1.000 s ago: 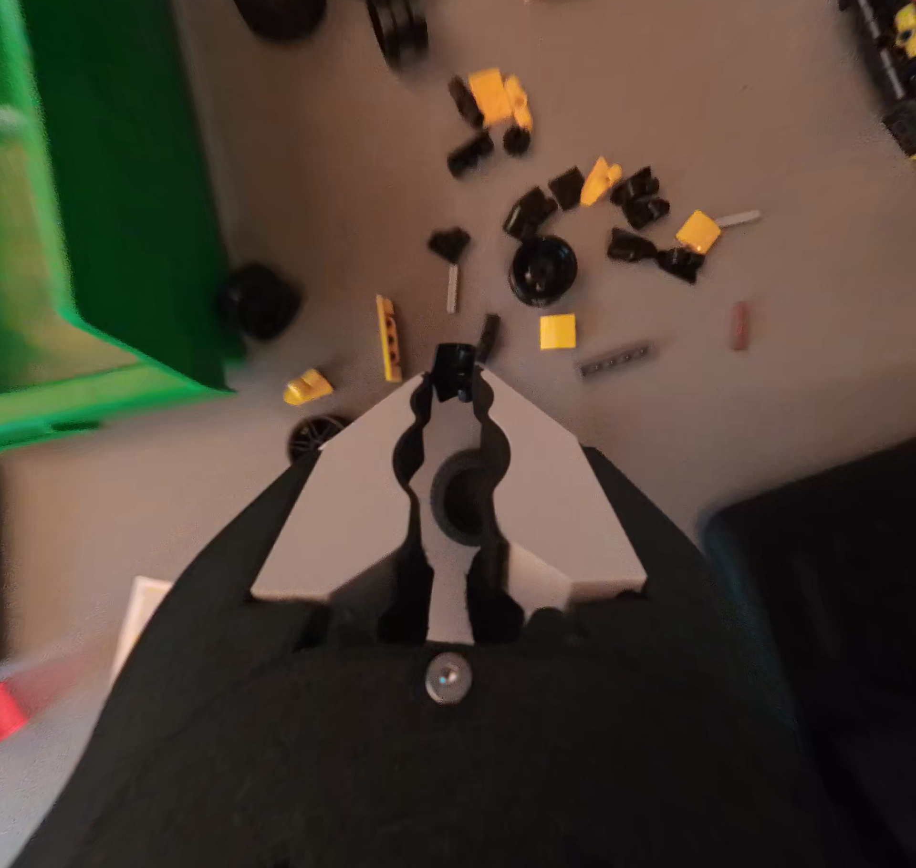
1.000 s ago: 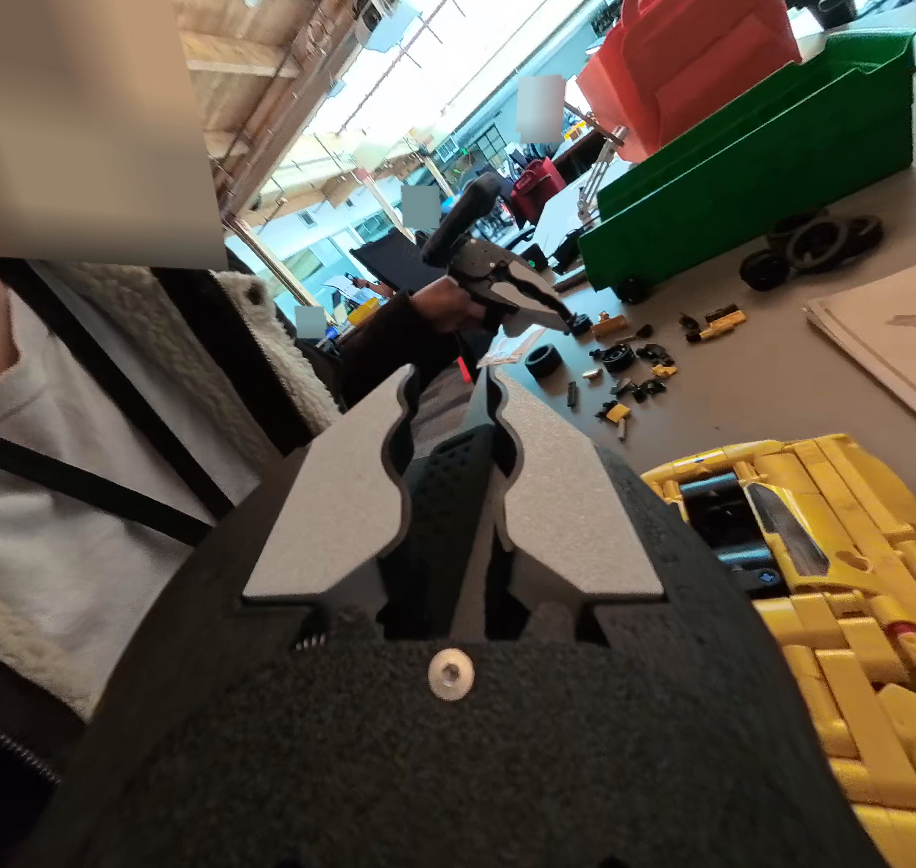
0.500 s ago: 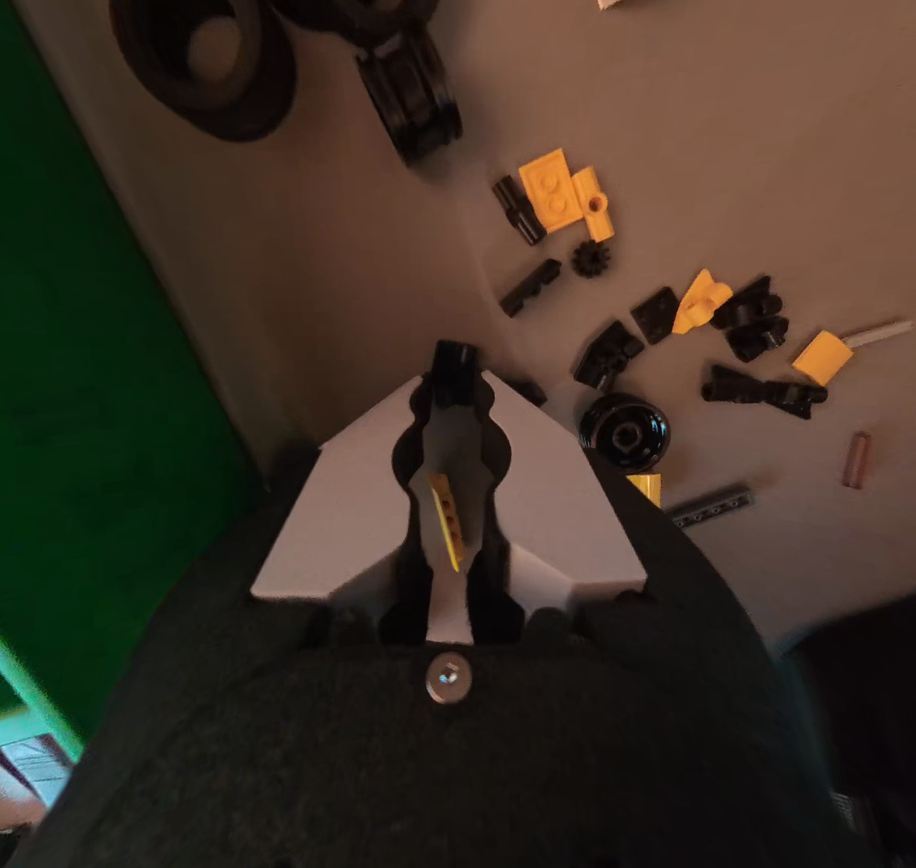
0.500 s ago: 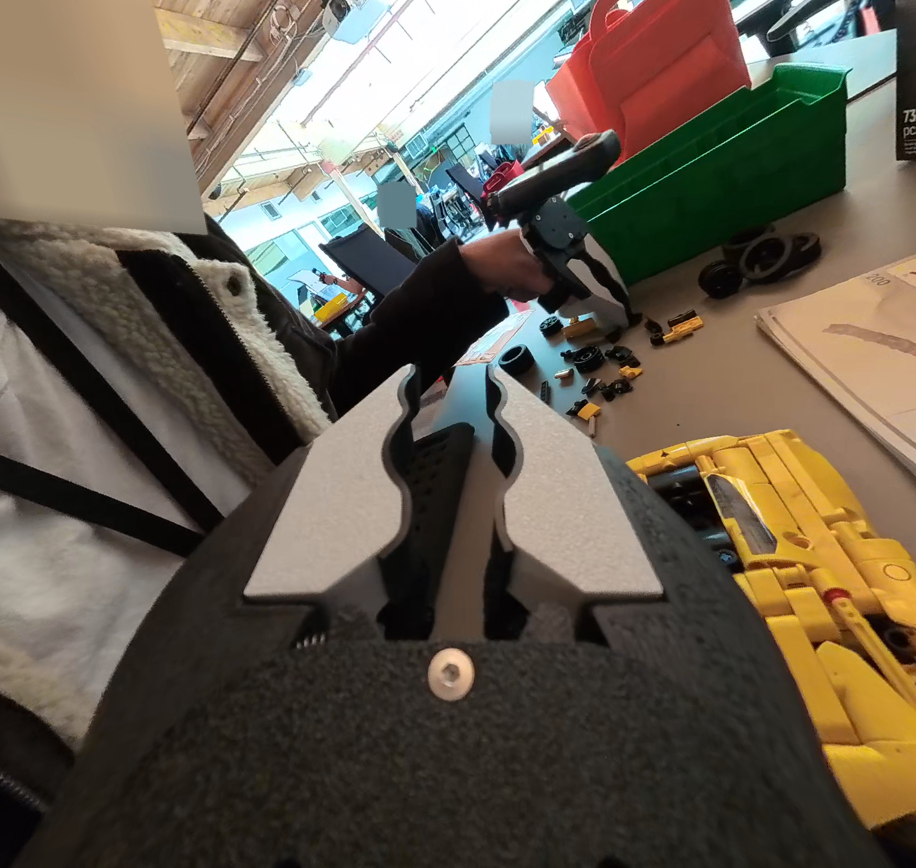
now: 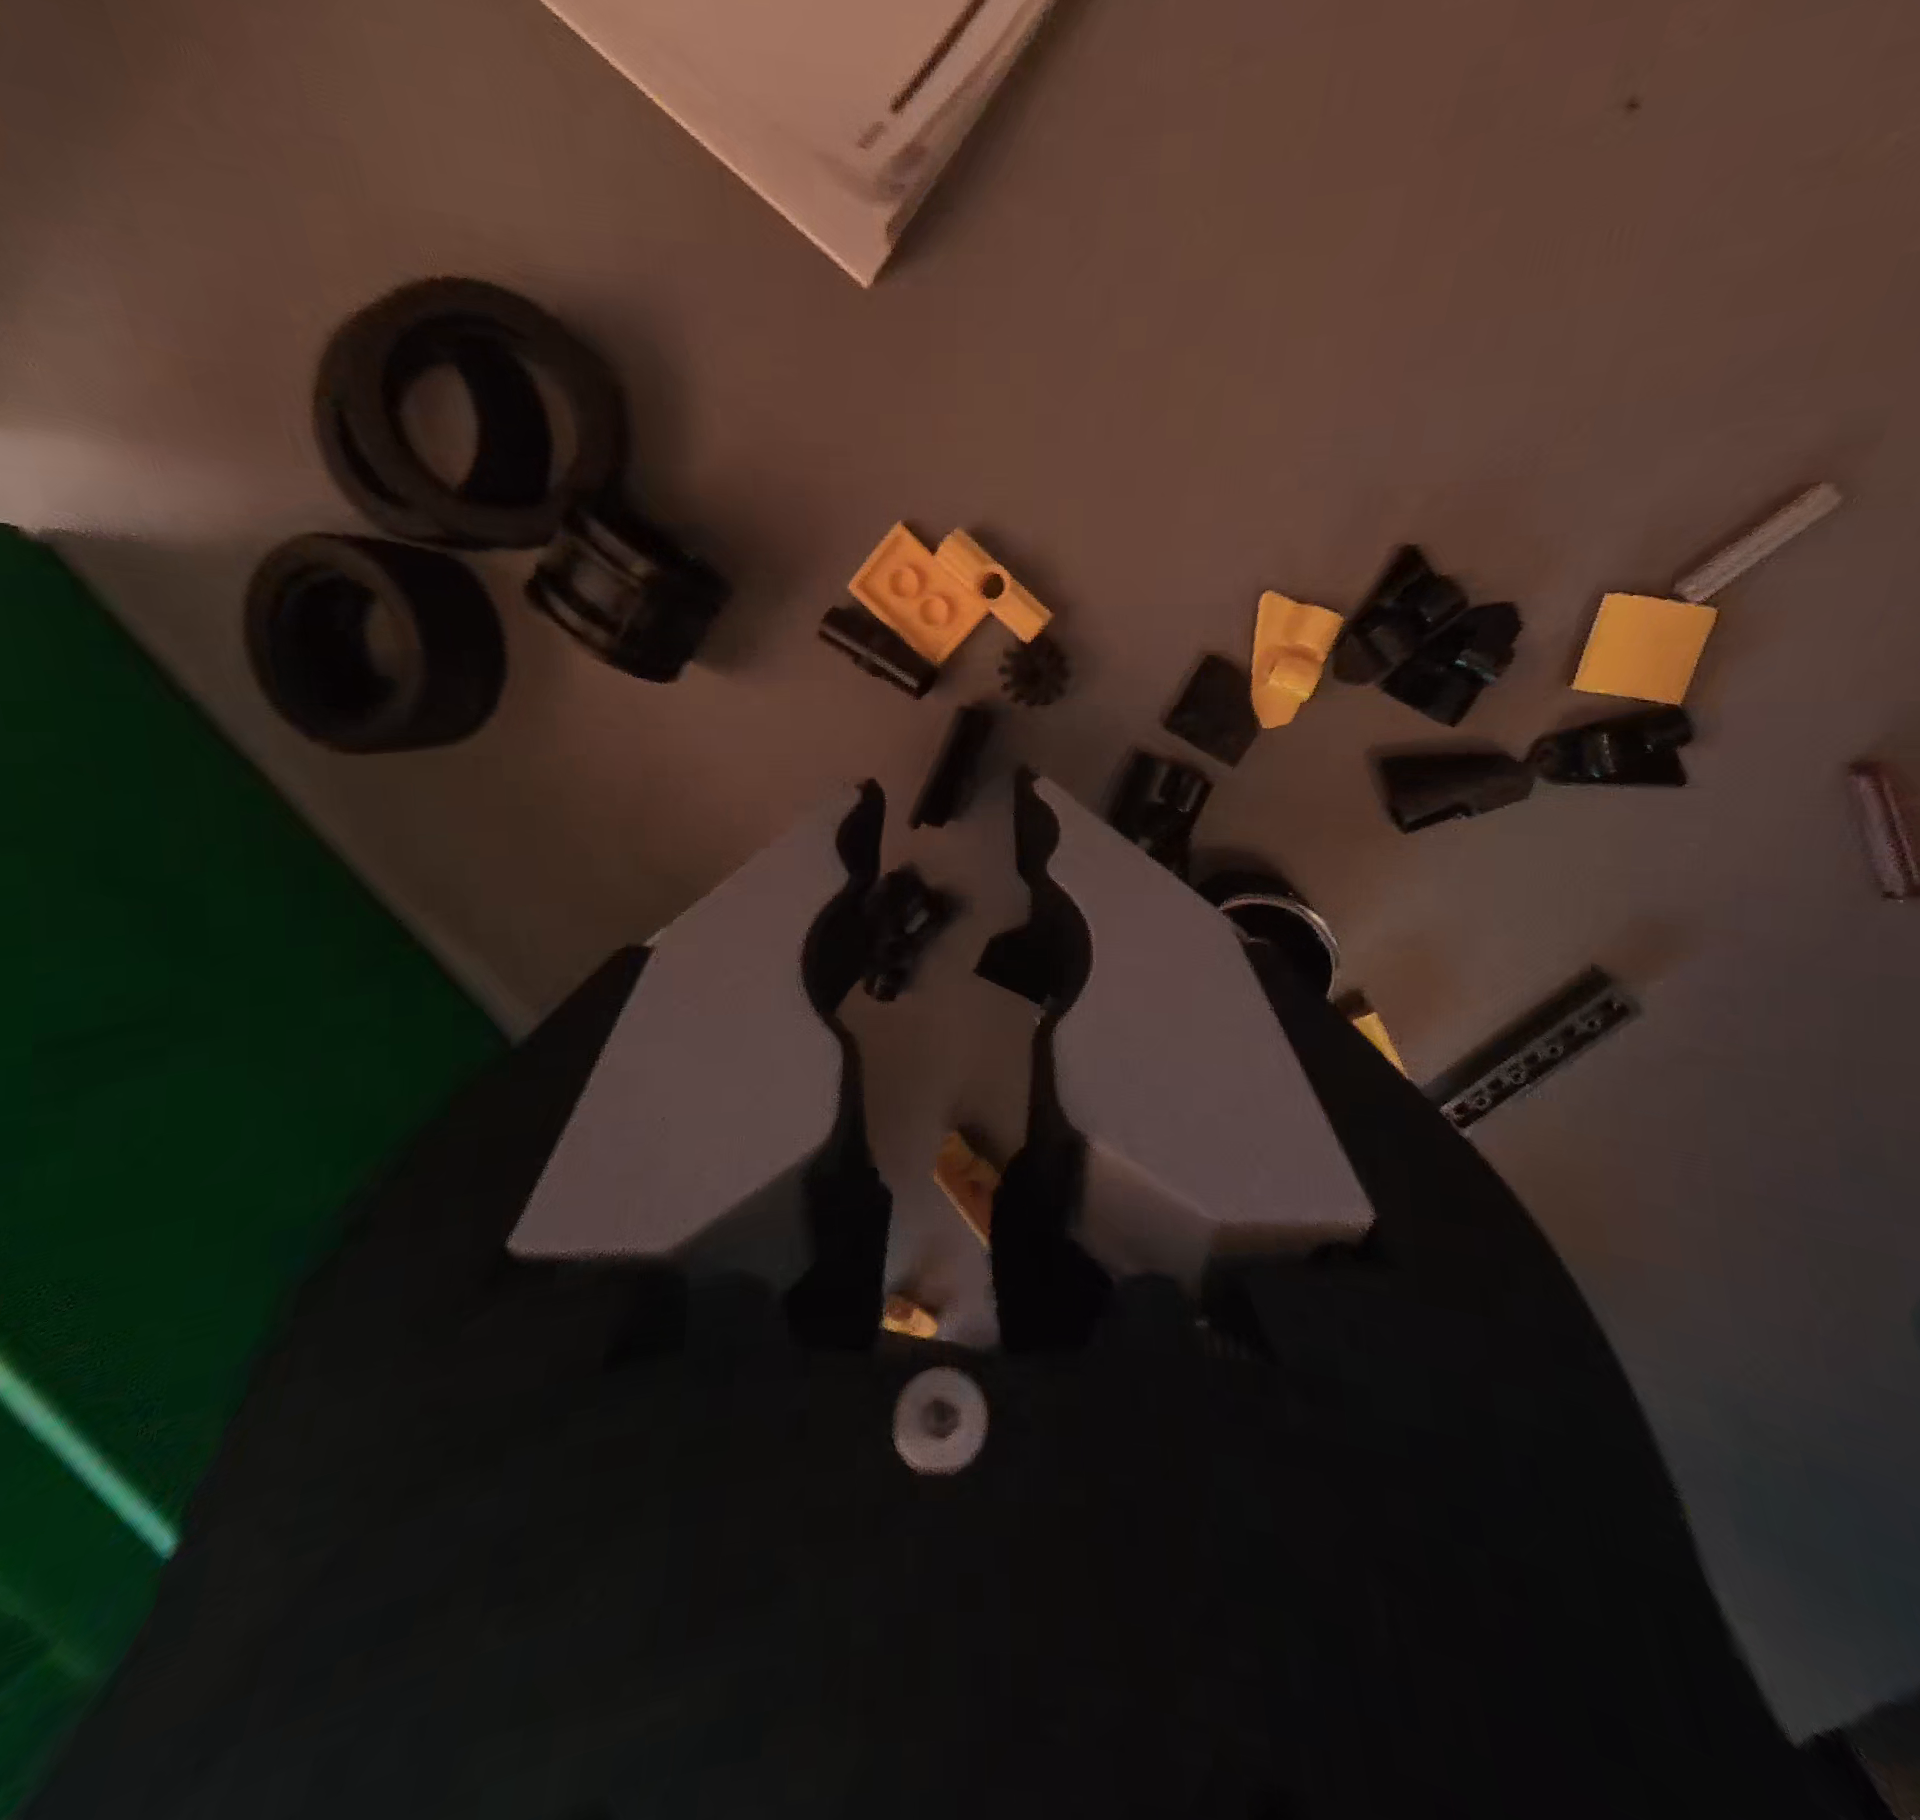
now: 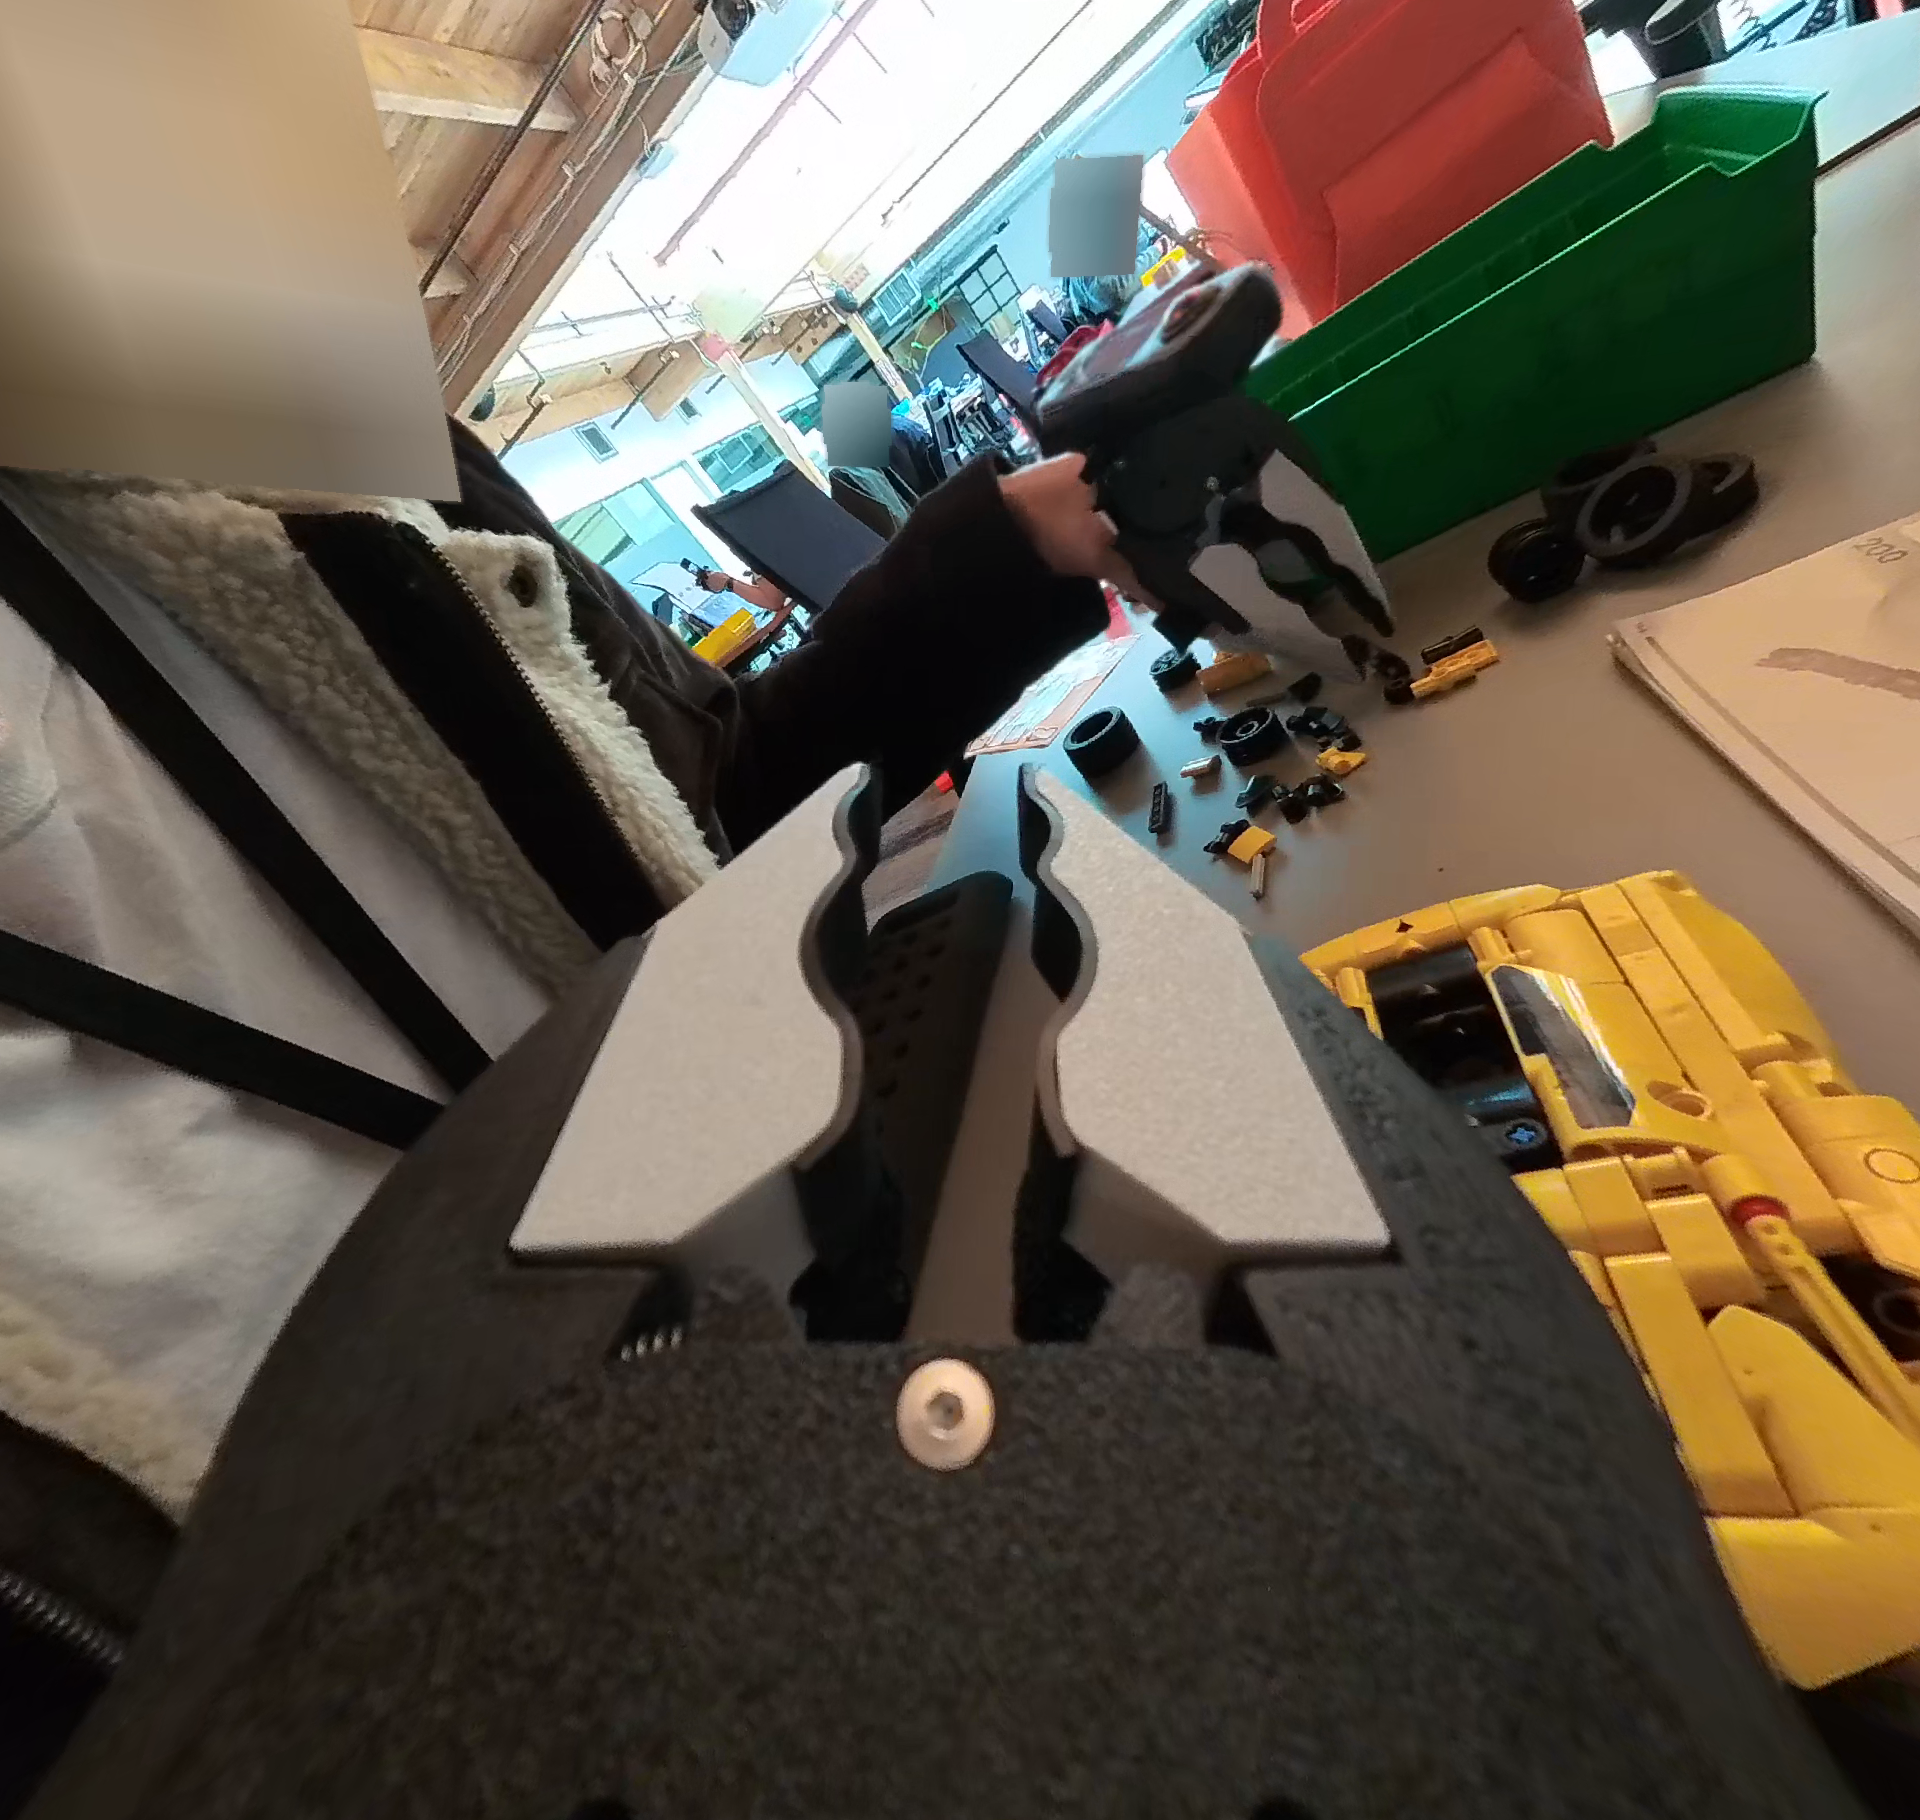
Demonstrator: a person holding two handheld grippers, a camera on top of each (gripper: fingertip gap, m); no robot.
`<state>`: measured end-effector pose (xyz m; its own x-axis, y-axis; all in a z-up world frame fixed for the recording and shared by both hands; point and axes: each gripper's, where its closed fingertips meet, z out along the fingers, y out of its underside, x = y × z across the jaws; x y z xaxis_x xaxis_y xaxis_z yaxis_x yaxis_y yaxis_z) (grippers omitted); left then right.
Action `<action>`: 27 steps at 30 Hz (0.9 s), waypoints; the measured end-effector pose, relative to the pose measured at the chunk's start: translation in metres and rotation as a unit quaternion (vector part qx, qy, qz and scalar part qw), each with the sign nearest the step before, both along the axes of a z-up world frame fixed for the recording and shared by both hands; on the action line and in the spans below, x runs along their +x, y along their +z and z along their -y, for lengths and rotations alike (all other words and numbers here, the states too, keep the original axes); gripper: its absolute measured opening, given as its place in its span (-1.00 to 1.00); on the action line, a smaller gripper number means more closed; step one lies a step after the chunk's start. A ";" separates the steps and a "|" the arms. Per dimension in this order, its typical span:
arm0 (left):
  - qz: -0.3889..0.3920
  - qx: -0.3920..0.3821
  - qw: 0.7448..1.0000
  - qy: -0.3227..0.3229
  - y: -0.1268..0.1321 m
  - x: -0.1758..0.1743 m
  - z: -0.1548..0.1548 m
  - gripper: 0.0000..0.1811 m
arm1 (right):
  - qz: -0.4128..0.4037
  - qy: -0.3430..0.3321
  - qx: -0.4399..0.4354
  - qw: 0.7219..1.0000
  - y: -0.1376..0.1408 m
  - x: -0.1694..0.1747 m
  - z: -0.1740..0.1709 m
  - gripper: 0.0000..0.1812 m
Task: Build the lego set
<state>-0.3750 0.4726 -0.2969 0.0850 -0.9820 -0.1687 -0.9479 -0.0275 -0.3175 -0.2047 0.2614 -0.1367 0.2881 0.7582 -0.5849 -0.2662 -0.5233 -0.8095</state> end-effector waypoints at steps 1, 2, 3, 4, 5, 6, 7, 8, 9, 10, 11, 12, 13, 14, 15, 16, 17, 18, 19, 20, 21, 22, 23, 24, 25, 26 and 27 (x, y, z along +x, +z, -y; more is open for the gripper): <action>-0.004 -0.006 1.000 0.001 -0.004 -0.001 -0.001 -0.77 | 0.001 0.000 0.000 1.000 0.000 0.000 0.000 -0.71; -0.004 -0.009 1.000 0.002 -0.006 -0.001 -0.002 -0.86 | 0.000 -0.001 0.001 1.000 0.000 0.000 0.000 -0.71; 0.000 -0.013 1.000 0.003 -0.006 0.000 -0.002 -0.92 | -0.001 0.000 0.000 1.000 0.000 0.001 0.000 -0.72; 0.007 -0.016 1.000 0.008 -0.005 0.000 -0.002 -0.92 | -0.003 0.000 0.000 1.000 0.000 0.001 0.000 -0.72; 0.016 -0.016 1.000 0.018 -0.001 0.000 -0.004 -0.92 | -0.004 0.000 -0.001 1.000 0.000 0.002 0.000 -0.72; 0.030 -0.011 0.999 0.033 0.004 -0.001 -0.007 -0.92 | -0.006 -0.001 -0.002 1.000 0.000 0.002 -0.001 -0.72; 0.048 -0.006 0.997 0.052 0.012 -0.001 -0.010 -0.92 | -0.006 -0.002 -0.003 1.000 0.000 0.003 -0.001 -0.72; 0.073 -0.003 0.995 0.074 0.022 0.001 -0.012 -0.92 | -0.005 -0.004 -0.003 1.000 0.000 0.004 -0.002 -0.72; 0.112 -0.003 0.989 0.099 0.037 0.006 -0.012 -0.92 | -0.001 -0.006 -0.002 1.000 -0.001 0.005 -0.002 -0.72; 0.169 -0.009 0.978 0.124 0.055 0.017 -0.011 -0.93 | 0.003 -0.010 0.000 1.000 -0.002 0.006 -0.003 -0.72; 0.238 -0.032 0.960 0.145 0.076 0.032 -0.005 -0.92 | 0.006 -0.014 0.004 1.000 -0.001 0.008 -0.004 -0.72; 0.312 -0.078 0.933 0.162 0.095 0.050 0.006 -0.93 | 0.008 -0.019 0.011 1.000 -0.001 0.009 -0.005 -0.72; 0.382 -0.150 0.895 0.173 0.113 0.072 0.022 -0.93 | 0.011 -0.027 0.021 0.999 0.001 0.011 -0.006 -0.72; 0.444 -0.250 0.844 0.165 0.131 0.096 0.045 -0.93 | 0.019 -0.040 0.034 0.998 0.002 0.014 -0.008 -0.72; 0.493 -0.360 0.781 0.132 0.150 0.118 0.073 -0.93 | 0.031 -0.058 0.055 0.996 0.003 0.018 -0.010 -0.71; 0.524 -0.454 0.715 0.093 0.168 0.133 0.097 -0.93 | 0.045 -0.077 0.083 0.993 0.007 0.021 -0.011 -0.71; 0.546 -0.514 0.658 0.062 0.179 0.143 0.112 -0.93 | 0.062 -0.098 0.117 0.986 0.012 0.025 -0.011 -0.67; 0.569 -0.547 0.612 0.042 0.187 0.151 0.119 -0.93 | 0.086 -0.123 0.155 0.977 0.016 0.029 -0.012 -0.65; 0.590 -0.567 0.575 0.026 0.192 0.156 0.124 -0.93 | 0.111 -0.157 0.191 0.963 0.021 0.035 -0.015 -0.66; 0.605 -0.577 0.549 0.007 0.196 0.161 0.130 -0.93 | 0.127 -0.191 0.220 0.948 0.025 0.041 -0.017 -0.66; 0.615 -0.577 0.537 -0.008 0.197 0.166 0.137 -0.93 | 0.133 -0.216 0.235 0.938 0.029 0.045 -0.018 -0.66; 0.619 -0.575 0.535 -0.016 0.195 0.173 0.144 -0.93 | 0.131 -0.235 0.235 0.934 0.030 0.048 -0.020 -0.66; 0.614 -0.579 0.536 -0.023 0.193 0.180 0.153 -0.93 | 0.128 -0.239 0.232 0.934 0.030 0.048 -0.021 -0.64; 0.601 -0.592 0.536 -0.029 0.190 0.185 0.162 -0.93 | 0.128 -0.235 0.225 0.937 0.028 0.045 -0.021 -0.59; 0.585 -0.609 0.535 -0.032 0.187 0.191 0.170 -0.93 | 0.137 -0.228 0.226 0.937 0.024 0.042 -0.021 -0.52; 0.569 -0.623 0.537 -0.028 0.182 0.195 0.176 -0.93 | 0.158 -0.220 0.235 0.933 0.020 0.038 -0.020 -0.52; 0.551 -0.634 0.542 -0.020 0.175 0.200 0.180 -0.93 | 0.185 -0.210 0.246 0.928 0.014 0.034 -0.019 -0.52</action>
